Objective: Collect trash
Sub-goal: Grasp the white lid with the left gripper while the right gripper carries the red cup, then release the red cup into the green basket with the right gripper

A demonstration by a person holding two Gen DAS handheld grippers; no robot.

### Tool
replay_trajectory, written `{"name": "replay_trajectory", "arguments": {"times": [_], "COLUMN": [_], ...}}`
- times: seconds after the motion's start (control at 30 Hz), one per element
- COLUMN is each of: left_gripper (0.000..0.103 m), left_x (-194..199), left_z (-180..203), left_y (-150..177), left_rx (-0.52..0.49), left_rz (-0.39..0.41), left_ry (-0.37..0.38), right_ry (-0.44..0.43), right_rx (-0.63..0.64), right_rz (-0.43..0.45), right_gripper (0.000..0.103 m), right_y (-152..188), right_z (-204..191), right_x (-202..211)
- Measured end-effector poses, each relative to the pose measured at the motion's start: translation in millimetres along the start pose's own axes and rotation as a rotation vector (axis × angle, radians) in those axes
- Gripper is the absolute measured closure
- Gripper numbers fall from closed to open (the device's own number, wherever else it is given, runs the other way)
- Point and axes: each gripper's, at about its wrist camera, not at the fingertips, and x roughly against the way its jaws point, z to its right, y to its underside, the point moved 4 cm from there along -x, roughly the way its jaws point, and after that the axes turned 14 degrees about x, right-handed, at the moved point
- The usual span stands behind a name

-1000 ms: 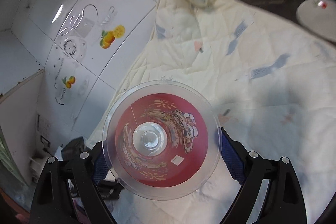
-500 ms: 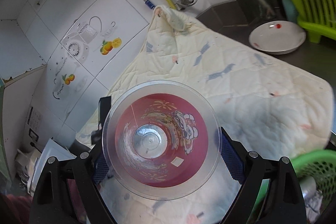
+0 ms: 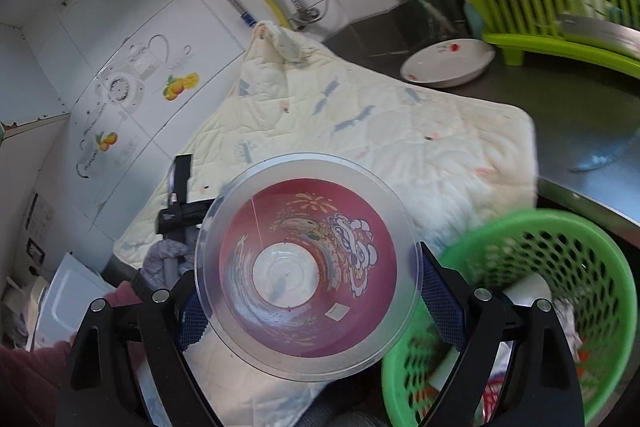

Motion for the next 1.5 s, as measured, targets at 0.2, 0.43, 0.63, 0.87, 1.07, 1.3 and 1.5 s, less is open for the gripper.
{"name": "replay_trajectory", "arguments": {"times": [0.2,0.43,0.63,0.87,1.07,1.3,1.5], "left_gripper": [0.099,0.099,0.099,0.099,0.099,0.099,0.099], "left_x": [35.7,77.0,97.6,109.5,110.8,107.2,102.5], "left_z": [15.3,47.7,87.2,126.9,149.9,173.1,189.4], "left_y": [24.3,61.2,97.4,132.4,146.7,161.5,174.1], "left_rx": [-0.023,-0.083,-0.150,-0.210,-0.245,-0.285,-0.315], "left_rz": [0.018,0.027,0.015,-0.013,-0.029,-0.051,-0.069], "left_ry": [0.060,0.154,0.231,0.292,0.315,0.325,0.333], "right_ry": [0.103,0.292,0.498,0.635,0.697,0.732,0.739], "right_rx": [-0.038,-0.084,-0.049,0.022,0.089,0.086,0.072], "right_rz": [0.019,0.007,-0.036,-0.098,-0.151,-0.173,-0.164], "right_gripper": [0.017,0.017,0.017,0.017,0.017,0.017,0.017], "right_y": [24.0,49.2,66.9,79.4,82.4,85.7,85.0], "right_z": [10.2,30.1,43.5,56.5,60.2,72.1,81.8], "right_x": [33.6,71.2,86.4,66.1,44.4,39.1,43.4]}}
